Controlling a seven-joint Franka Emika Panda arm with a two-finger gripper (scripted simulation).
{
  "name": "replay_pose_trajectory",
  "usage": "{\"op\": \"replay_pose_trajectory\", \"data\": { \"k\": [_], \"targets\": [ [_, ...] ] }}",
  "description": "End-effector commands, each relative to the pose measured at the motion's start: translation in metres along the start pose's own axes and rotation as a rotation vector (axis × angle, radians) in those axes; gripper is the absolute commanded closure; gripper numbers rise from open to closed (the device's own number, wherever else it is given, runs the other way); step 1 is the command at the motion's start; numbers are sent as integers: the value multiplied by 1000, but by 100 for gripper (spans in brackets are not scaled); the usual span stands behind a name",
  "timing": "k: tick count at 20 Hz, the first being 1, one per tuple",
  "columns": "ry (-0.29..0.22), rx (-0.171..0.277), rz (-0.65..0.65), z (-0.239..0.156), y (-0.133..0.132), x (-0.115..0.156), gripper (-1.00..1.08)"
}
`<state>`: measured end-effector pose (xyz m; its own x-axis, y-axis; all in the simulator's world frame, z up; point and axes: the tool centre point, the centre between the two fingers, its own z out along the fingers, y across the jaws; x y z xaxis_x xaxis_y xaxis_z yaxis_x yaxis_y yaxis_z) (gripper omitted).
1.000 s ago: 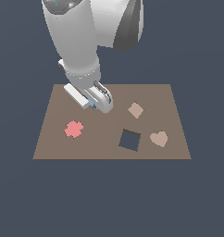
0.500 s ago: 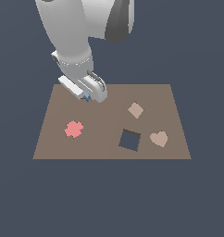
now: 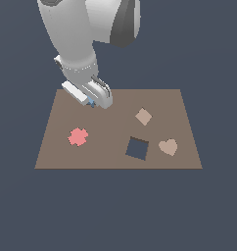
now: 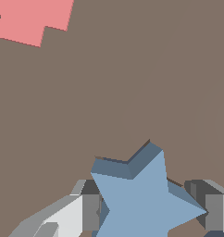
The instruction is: Insert a designated object into the corresponding slot on a board.
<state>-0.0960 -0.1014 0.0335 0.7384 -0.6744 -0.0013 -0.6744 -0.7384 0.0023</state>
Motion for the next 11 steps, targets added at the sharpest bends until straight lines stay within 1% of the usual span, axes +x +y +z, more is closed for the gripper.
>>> {"op": "replay_pose_trajectory", "data": {
  "k": [1, 2, 11],
  "targets": [
    [0, 0, -1, 3, 1, 0, 108],
    [0, 0, -1, 3, 1, 0, -92],
    [0, 0, -1, 3, 1, 0, -92]
  ]
}}
